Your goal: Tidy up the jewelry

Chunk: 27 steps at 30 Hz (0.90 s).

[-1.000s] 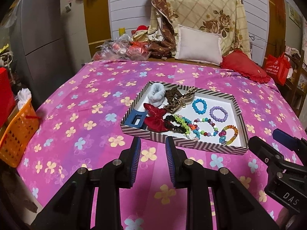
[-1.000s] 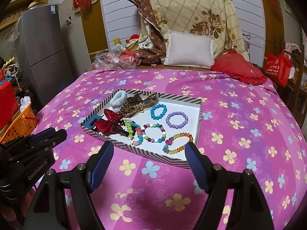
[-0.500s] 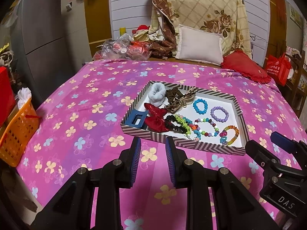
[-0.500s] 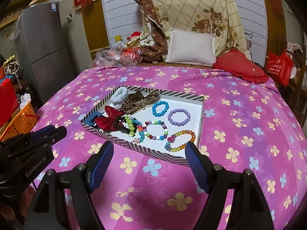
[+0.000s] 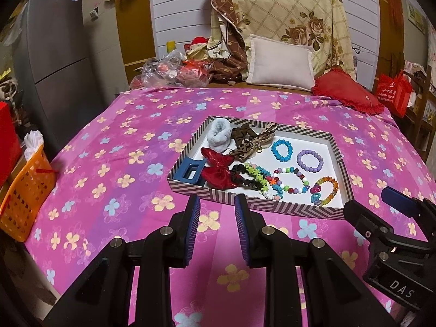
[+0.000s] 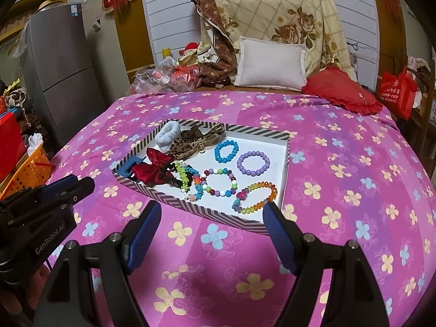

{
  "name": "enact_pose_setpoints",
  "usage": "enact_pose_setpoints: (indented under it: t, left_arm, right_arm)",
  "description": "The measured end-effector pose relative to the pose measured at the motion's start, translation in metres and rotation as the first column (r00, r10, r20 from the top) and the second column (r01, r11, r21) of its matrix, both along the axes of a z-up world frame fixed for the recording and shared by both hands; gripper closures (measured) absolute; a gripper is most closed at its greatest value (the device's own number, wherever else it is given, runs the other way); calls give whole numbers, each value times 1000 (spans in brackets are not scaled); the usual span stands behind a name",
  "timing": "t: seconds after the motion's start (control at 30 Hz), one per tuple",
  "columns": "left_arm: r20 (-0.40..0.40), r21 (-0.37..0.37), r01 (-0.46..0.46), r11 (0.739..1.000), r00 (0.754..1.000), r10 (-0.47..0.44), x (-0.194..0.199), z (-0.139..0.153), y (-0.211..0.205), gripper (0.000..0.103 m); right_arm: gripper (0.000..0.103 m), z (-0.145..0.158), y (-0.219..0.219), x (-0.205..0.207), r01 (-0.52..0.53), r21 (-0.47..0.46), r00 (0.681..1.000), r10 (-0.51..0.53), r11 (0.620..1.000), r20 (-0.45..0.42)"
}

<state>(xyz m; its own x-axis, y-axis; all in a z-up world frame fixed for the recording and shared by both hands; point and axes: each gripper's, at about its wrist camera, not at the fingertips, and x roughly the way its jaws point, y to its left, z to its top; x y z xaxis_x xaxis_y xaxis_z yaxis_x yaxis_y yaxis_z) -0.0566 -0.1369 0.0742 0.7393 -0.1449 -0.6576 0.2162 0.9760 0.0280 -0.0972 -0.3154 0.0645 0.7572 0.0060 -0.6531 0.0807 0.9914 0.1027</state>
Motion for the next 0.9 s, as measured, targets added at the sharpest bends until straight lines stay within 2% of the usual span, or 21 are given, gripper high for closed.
enact_pose_setpoints:
  t: [0.53, 0.7, 0.9]
  left_arm:
    - [-6, 6, 4, 1000, 1000, -4, 5, -5, -4, 69]
    - [24, 22, -14, 1000, 1000, 14, 7, -7, -2, 69]
    - [-7, 20, -10, 1000, 1000, 10, 16, -14, 3, 69]
  right_arm:
    - [23, -8, -3, 5, -4, 10, 1000, 4, 1000, -18]
    - [23, -10, -5, 7, -4, 15, 1000, 4, 1000, -22]
    - [23, -13, -15, 8, 11, 21, 1000, -10, 1000, -24]
